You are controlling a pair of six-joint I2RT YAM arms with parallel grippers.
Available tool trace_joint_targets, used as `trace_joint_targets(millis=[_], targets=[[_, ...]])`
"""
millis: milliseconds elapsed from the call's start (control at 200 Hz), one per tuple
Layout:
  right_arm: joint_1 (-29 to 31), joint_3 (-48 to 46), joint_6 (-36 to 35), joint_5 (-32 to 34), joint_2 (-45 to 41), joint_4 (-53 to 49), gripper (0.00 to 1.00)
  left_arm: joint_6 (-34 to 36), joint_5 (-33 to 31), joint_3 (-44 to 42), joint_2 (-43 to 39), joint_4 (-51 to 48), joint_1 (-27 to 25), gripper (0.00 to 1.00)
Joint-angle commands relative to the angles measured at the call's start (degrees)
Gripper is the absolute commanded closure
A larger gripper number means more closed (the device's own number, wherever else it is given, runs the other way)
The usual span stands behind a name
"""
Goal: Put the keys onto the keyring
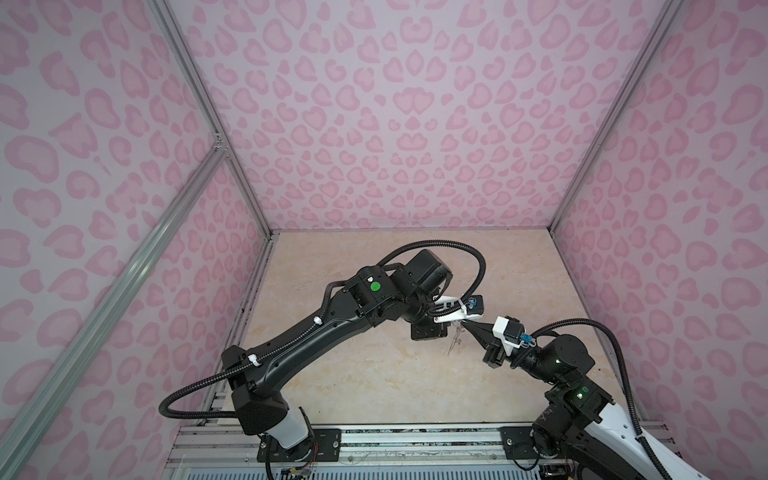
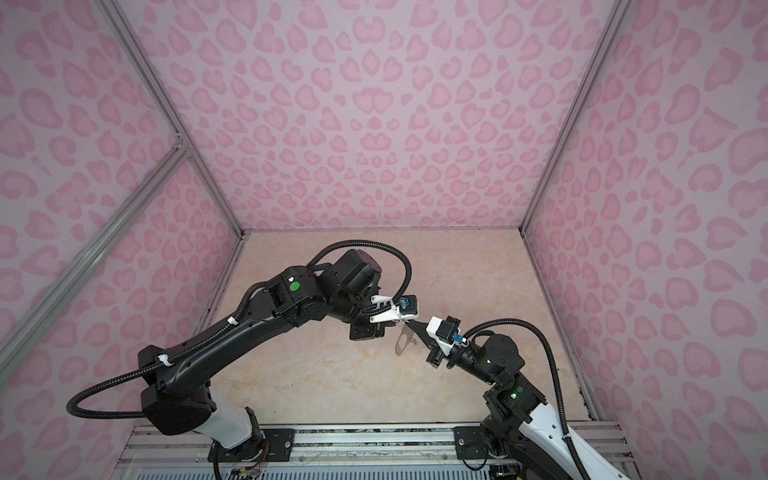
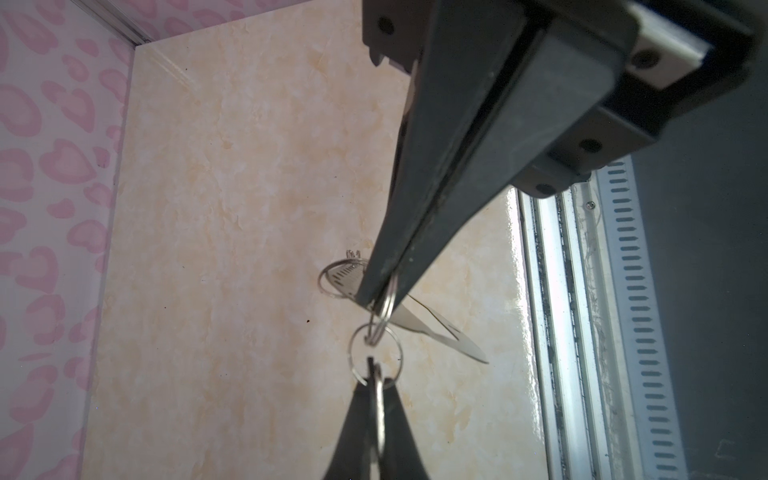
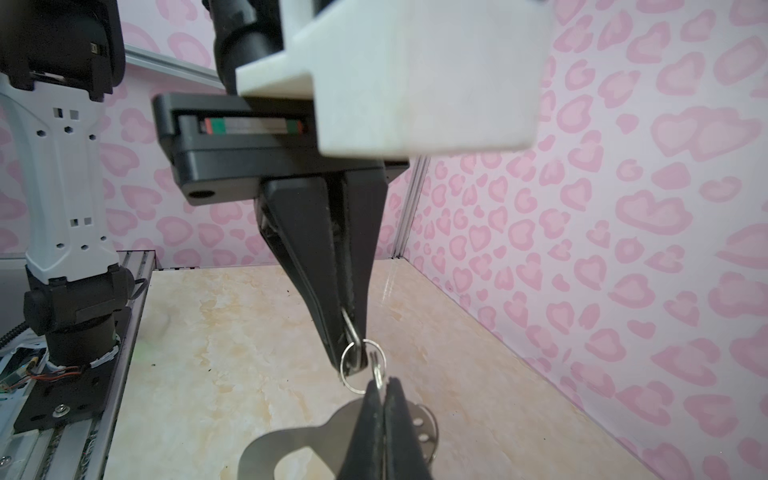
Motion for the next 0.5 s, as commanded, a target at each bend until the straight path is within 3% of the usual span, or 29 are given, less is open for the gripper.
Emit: trace_joint_targets(millis=[0, 495], targets=[[0.0, 0.4, 0.1, -2.1, 0.6, 1.8, 1.00, 0.2, 0.9, 1.5, 0.9, -1.3, -0.1, 0.97], [0.0, 1.3, -0.9, -1.0, 3.2, -3.4, 1.00, 0.1, -1.3, 5.9, 2.3, -3.1, -1.4, 0.97]])
